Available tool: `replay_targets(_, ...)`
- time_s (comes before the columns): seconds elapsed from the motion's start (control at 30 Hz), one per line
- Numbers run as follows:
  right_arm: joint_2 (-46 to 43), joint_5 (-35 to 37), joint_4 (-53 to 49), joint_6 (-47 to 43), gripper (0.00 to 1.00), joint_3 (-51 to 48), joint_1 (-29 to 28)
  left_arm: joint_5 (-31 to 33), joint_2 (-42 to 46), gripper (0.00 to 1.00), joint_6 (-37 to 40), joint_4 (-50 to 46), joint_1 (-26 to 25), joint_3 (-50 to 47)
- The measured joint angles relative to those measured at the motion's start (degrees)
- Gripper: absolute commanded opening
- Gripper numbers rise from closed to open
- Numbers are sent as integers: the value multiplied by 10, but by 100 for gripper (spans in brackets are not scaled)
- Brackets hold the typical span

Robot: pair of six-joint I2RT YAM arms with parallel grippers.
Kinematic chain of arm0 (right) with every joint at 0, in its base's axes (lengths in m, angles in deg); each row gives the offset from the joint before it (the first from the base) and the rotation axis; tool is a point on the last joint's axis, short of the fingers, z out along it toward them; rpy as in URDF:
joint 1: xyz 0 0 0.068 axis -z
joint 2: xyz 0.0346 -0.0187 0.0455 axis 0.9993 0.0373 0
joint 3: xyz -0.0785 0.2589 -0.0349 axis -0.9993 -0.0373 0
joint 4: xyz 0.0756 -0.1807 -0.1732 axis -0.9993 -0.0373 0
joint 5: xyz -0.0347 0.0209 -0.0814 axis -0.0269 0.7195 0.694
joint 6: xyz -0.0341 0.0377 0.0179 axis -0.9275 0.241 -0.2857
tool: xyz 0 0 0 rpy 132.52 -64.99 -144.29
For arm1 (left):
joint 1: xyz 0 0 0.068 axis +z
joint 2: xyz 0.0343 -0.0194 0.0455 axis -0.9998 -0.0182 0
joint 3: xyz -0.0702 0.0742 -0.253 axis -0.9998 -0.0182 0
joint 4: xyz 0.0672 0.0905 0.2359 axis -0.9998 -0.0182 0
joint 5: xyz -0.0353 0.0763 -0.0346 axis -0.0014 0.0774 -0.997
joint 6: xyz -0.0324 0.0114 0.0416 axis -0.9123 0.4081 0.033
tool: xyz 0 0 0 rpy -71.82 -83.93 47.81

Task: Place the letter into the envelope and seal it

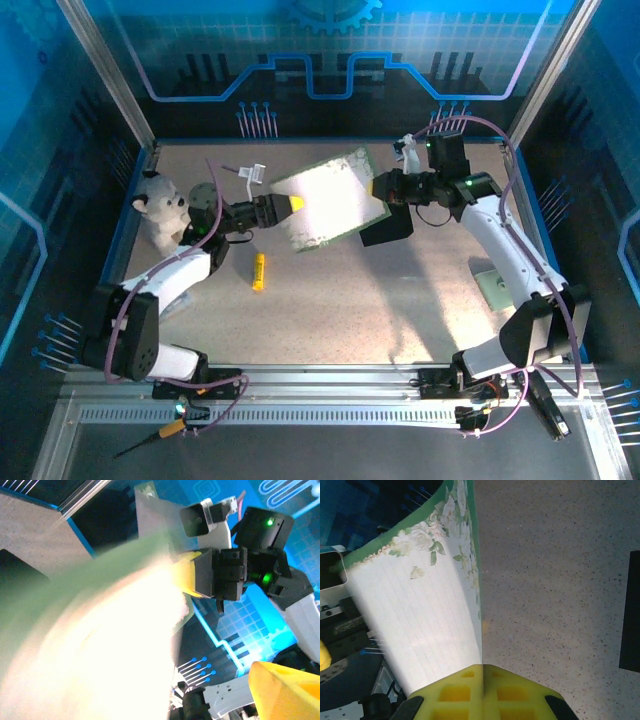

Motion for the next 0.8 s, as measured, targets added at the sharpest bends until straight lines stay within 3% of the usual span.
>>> replay_targets(0.33, 7, 10, 3, -3, 0, 0, 0, 17, 38, 78, 118, -218, -12, 33)
replay_targets(0.53, 7, 19, 23, 0, 0, -12, -10, 42, 41, 61, 146, -273, -16, 37)
replay_targets(0.8, 4, 93, 31, 0, 0, -39, -47, 78, 41, 41, 158, -308, -30, 47)
